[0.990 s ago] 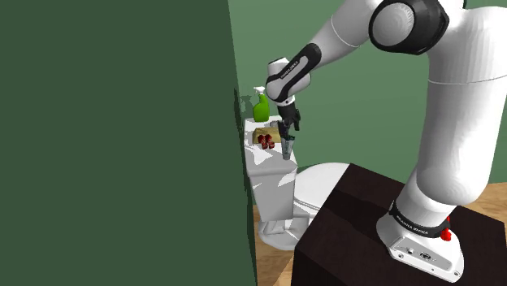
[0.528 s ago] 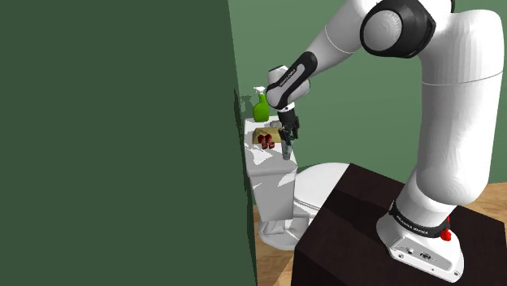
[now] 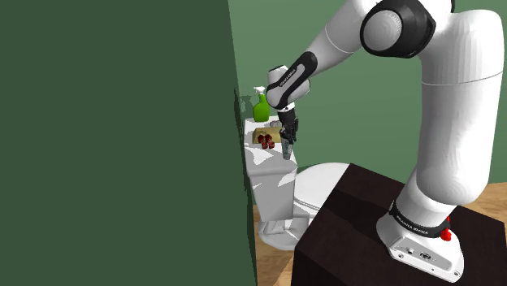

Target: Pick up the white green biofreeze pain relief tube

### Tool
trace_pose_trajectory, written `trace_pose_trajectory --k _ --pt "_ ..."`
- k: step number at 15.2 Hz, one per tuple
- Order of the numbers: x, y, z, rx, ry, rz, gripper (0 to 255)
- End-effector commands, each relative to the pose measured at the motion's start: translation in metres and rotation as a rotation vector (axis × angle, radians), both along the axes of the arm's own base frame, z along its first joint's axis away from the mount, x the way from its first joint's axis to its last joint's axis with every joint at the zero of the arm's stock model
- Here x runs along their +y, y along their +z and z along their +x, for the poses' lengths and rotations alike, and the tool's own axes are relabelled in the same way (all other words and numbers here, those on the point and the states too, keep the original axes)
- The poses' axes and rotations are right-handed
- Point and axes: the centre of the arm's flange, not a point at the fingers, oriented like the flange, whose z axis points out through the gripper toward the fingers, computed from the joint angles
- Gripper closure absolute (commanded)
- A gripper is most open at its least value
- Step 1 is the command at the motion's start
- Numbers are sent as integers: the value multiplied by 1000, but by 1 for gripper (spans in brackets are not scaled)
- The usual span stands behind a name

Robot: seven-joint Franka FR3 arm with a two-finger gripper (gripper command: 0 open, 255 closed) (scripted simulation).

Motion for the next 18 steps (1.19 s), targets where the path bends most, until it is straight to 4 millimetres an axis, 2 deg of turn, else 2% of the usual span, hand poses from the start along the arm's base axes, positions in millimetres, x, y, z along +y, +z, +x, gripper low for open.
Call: trace_pose_trajectory --k 1,16,18 --pt "1 -1 0 1 1 1 255" --pt "1 78 0 1 1 1 255" --pt "1 79 0 1 1 1 255"
